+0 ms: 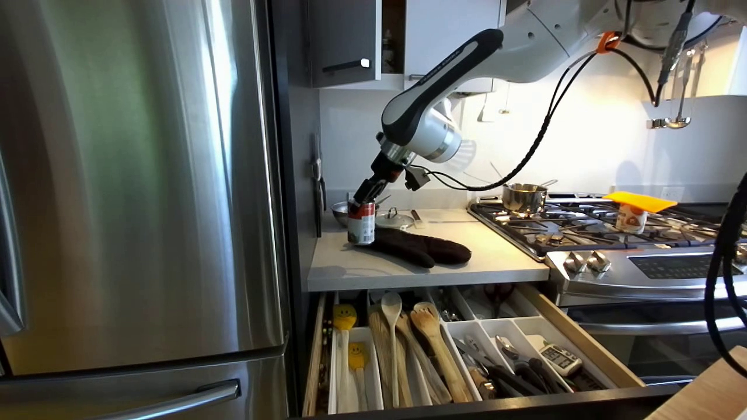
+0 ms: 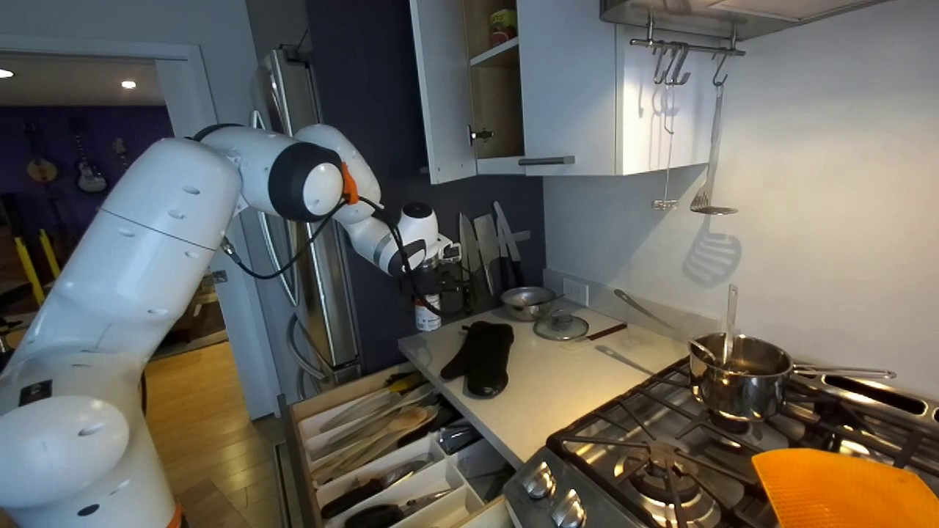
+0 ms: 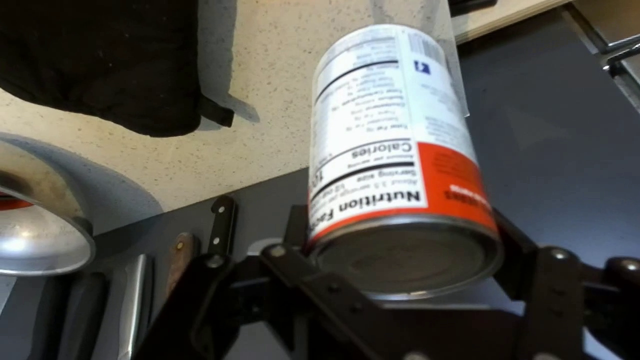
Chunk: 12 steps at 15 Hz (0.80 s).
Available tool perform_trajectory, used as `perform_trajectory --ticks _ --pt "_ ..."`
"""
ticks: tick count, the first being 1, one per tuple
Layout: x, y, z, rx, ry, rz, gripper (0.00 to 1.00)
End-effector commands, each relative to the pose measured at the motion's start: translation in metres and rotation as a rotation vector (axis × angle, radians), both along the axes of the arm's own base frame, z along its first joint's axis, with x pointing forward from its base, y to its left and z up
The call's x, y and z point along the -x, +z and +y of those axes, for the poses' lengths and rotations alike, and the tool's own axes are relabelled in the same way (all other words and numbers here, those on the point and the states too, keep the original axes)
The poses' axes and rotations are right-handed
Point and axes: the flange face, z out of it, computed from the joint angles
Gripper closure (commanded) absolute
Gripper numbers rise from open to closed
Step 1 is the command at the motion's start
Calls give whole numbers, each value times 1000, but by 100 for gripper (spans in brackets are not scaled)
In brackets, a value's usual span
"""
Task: Move the red and white tin forward to the left
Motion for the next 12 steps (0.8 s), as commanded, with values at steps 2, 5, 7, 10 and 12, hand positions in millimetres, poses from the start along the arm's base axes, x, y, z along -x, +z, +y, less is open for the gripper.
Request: perform_trajectory --ticks 2,5,7,10,12 --pt "-24 -8 13 -10 -64 11 42" --pt "-34 -15 19 17 -108 -6 42" --pt "-40 -21 24 36 -136 0 42" --pt "-49 -30 30 40 -185 3 42" --pt "-54 -36 37 23 -204 7 42"
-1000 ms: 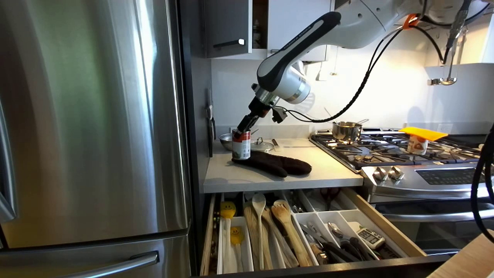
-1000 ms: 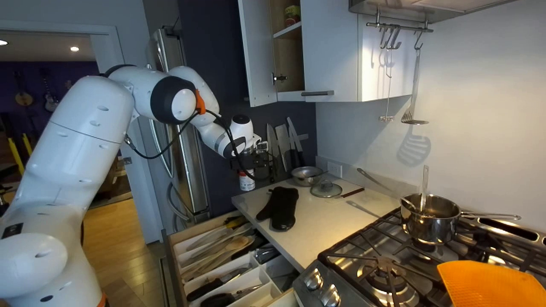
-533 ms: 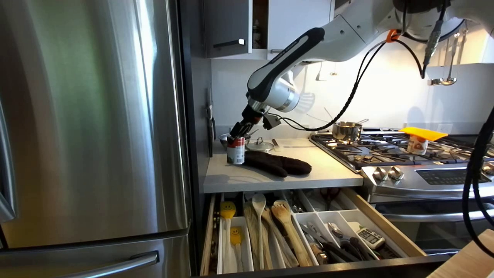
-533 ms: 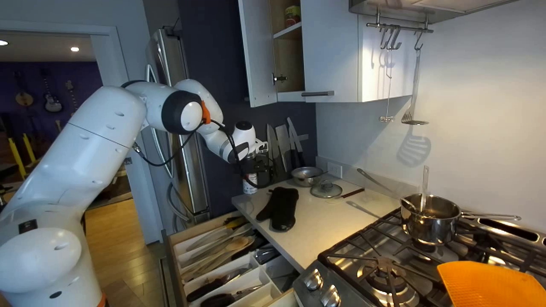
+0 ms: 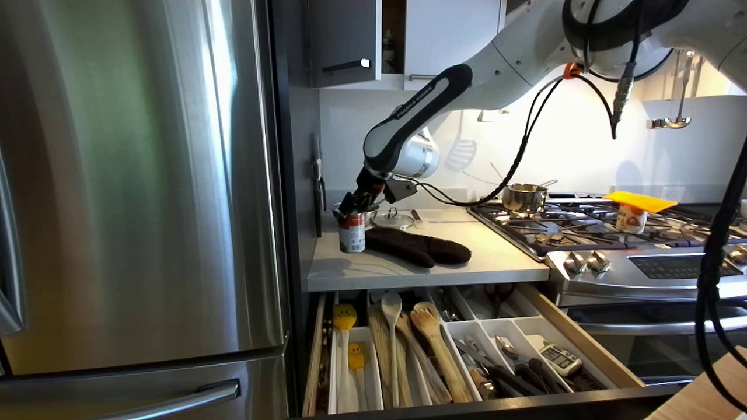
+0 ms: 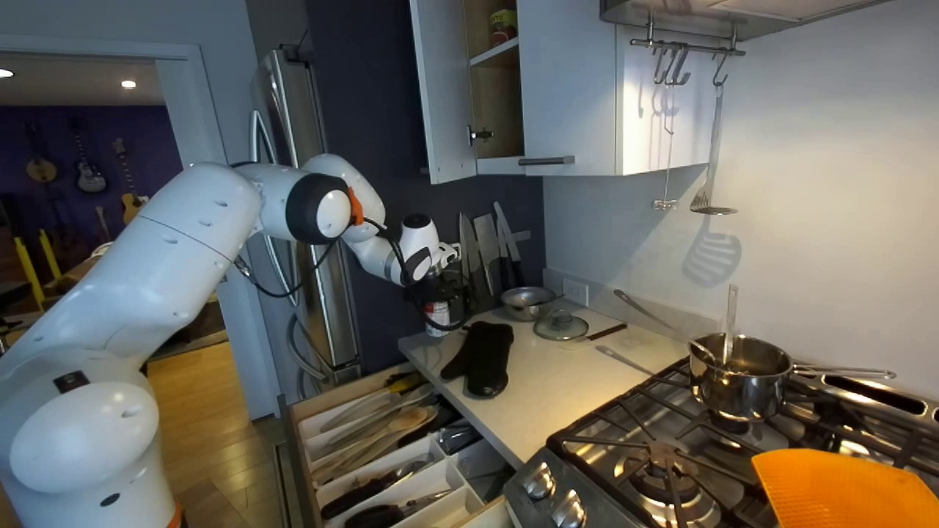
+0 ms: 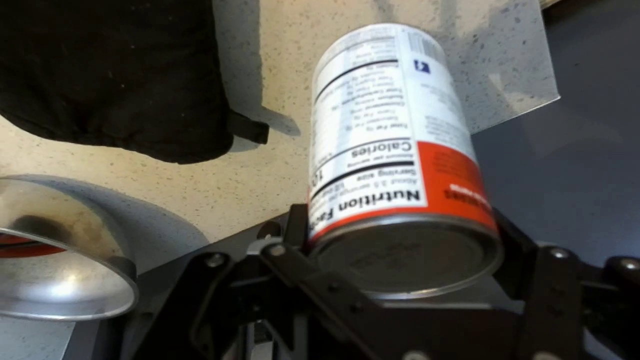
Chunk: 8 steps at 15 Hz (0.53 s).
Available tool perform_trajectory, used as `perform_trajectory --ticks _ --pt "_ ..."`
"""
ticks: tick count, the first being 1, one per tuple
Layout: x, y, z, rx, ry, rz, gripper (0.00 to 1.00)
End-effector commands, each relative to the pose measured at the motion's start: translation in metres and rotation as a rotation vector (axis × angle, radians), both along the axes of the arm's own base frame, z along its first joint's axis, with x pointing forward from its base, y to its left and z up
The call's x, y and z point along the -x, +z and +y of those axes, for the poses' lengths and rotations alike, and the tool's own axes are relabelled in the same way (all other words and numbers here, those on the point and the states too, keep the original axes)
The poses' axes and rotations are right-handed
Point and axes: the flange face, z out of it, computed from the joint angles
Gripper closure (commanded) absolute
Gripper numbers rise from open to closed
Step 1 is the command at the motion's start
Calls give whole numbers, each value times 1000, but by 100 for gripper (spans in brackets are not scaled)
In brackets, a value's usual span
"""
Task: Move the red and white tin forward to the left
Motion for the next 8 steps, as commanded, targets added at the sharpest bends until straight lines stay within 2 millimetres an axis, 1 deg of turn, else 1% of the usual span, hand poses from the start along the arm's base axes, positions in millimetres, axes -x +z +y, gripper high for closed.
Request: perform_trajectory --ticks 1,3,8 --pt "-15 -5 13 -25 -46 -13 42" --pt "-18 -10 19 -48 -54 -16 42" --pt "-23 -21 27 -36 -83 -35 42"
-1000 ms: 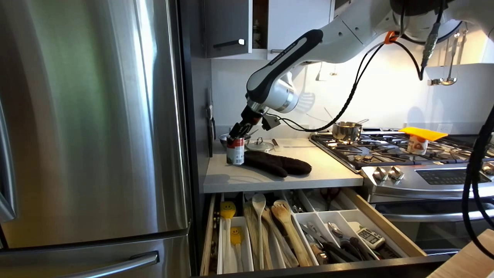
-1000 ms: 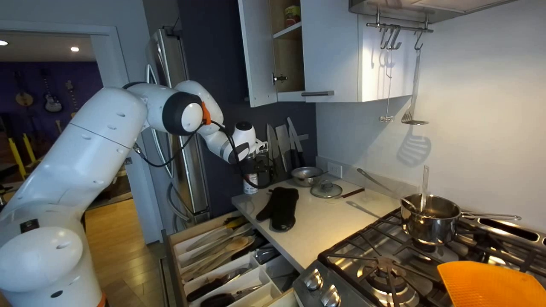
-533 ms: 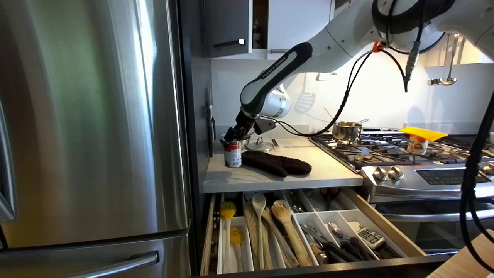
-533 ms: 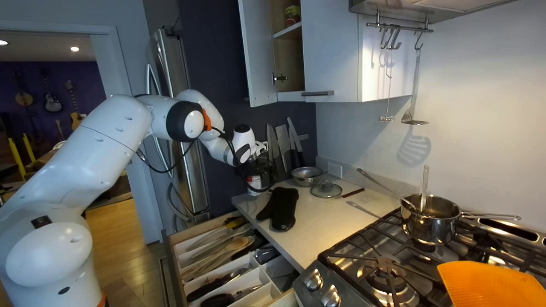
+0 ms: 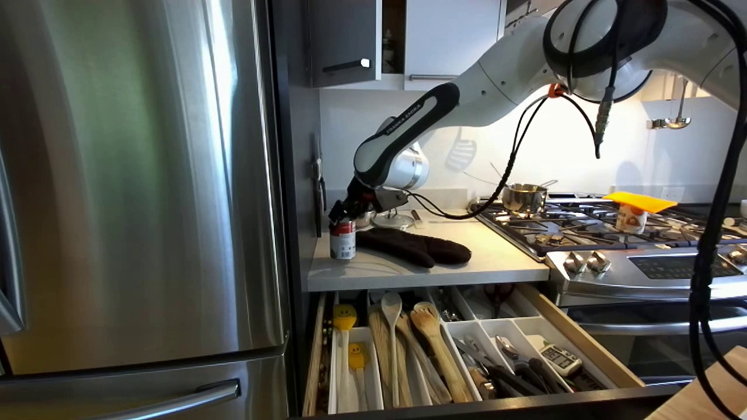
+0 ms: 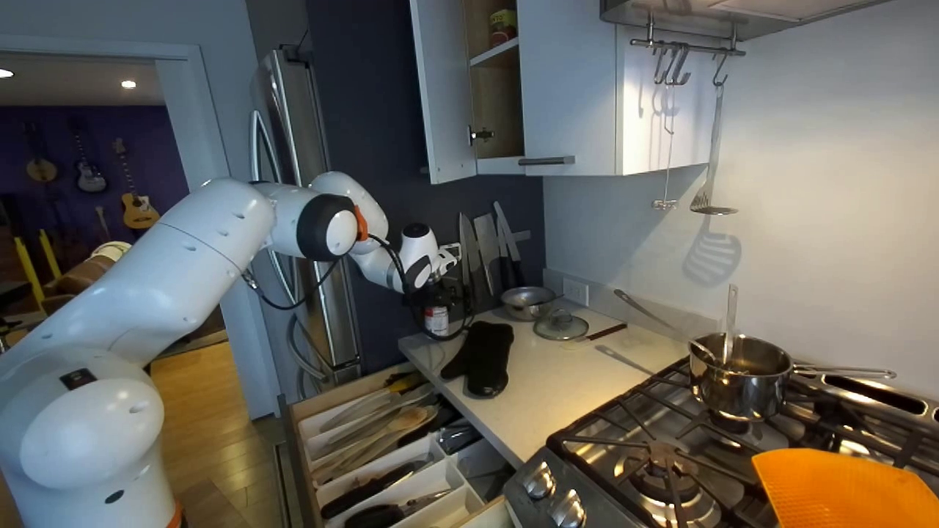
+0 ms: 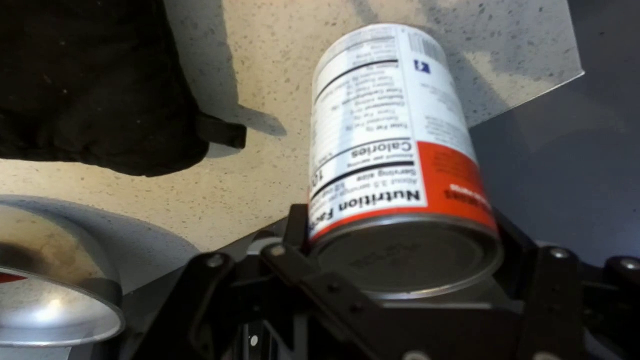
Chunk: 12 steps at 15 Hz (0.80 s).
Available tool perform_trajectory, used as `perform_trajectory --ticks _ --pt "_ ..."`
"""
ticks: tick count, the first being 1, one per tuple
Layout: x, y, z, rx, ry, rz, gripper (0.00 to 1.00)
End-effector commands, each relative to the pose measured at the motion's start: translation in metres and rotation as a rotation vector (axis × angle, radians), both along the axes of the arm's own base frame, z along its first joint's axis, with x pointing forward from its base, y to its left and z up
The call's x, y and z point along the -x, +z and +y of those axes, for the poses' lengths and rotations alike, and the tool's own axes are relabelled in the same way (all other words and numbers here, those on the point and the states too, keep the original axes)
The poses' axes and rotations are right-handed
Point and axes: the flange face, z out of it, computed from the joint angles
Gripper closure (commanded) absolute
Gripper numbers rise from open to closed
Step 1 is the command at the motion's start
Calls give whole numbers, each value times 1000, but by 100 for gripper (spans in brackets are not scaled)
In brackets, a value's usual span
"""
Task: Move the red and white tin forward to the left
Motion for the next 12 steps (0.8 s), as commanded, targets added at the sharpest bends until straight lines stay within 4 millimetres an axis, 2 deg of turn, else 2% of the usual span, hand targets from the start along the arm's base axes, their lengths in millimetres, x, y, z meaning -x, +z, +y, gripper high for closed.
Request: perform_trajectory --ticks 1,12 --pt "-10 2 7 -3 -40 -40 42" --pt "-14 -8 21 38 -81 -90 42"
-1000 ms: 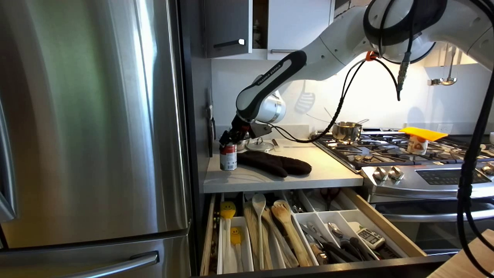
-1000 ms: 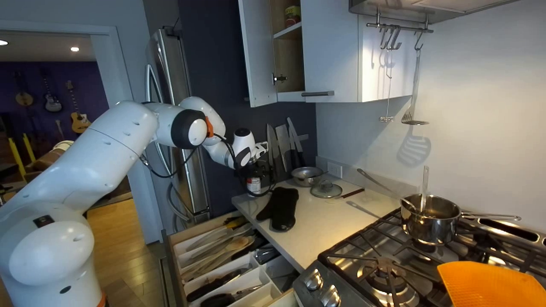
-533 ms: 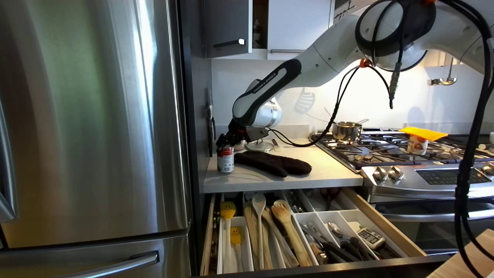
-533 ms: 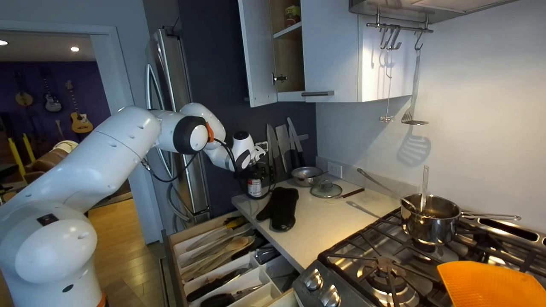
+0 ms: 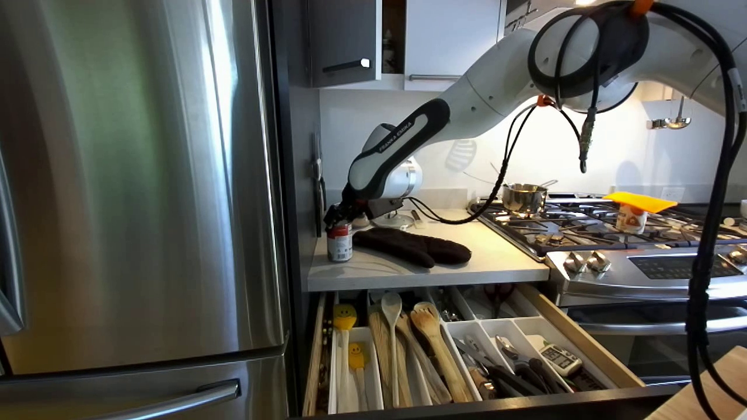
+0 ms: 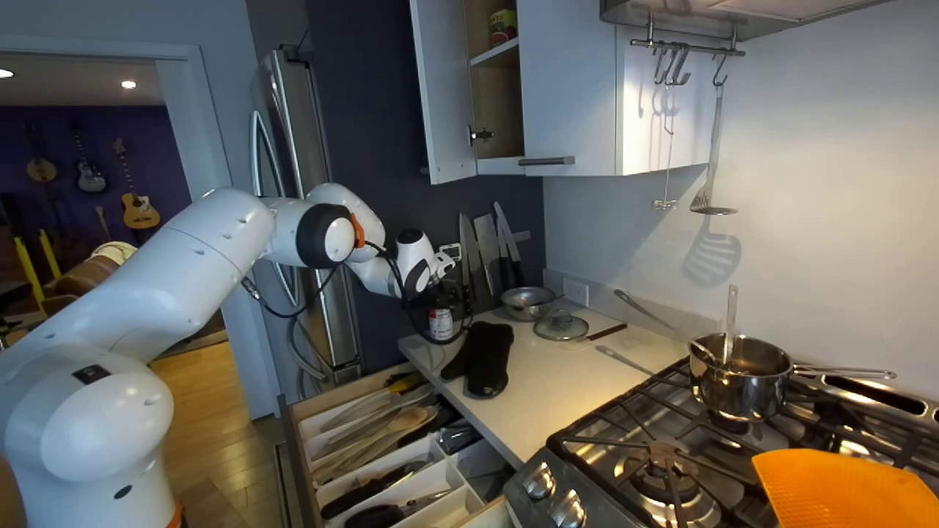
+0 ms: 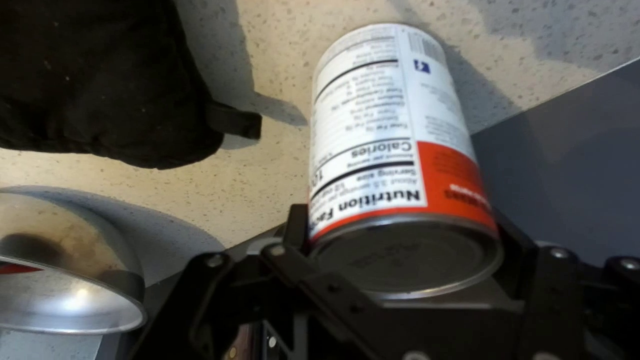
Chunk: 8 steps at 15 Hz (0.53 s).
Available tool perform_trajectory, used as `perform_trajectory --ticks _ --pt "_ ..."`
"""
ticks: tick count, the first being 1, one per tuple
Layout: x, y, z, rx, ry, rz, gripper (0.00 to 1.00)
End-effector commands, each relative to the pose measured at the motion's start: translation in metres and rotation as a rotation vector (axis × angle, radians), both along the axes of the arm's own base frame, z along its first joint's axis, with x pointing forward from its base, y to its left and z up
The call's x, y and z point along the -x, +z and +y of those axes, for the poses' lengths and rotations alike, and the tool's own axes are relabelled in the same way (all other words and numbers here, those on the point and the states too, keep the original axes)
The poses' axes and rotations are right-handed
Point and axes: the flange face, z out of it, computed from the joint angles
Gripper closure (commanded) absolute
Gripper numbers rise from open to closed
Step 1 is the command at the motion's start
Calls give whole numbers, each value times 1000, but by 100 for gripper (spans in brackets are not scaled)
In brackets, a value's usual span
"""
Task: Move the red and white tin forward to the left
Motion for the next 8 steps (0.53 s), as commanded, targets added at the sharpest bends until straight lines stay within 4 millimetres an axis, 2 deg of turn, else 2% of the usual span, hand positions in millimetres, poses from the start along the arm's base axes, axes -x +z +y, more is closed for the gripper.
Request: perform_trajectory --ticks 1,2,3,4,6,8 --pt "-5 3 7 7 -15 -37 42" --pt "-4 2 8 7 -14 -36 42" --pt "-5 2 9 9 -13 -37 31" --pt "-5 2 10 10 -11 -37 9" --pt "-6 4 10 8 -8 -39 0" --pt "-8 9 10 5 -6 -47 0"
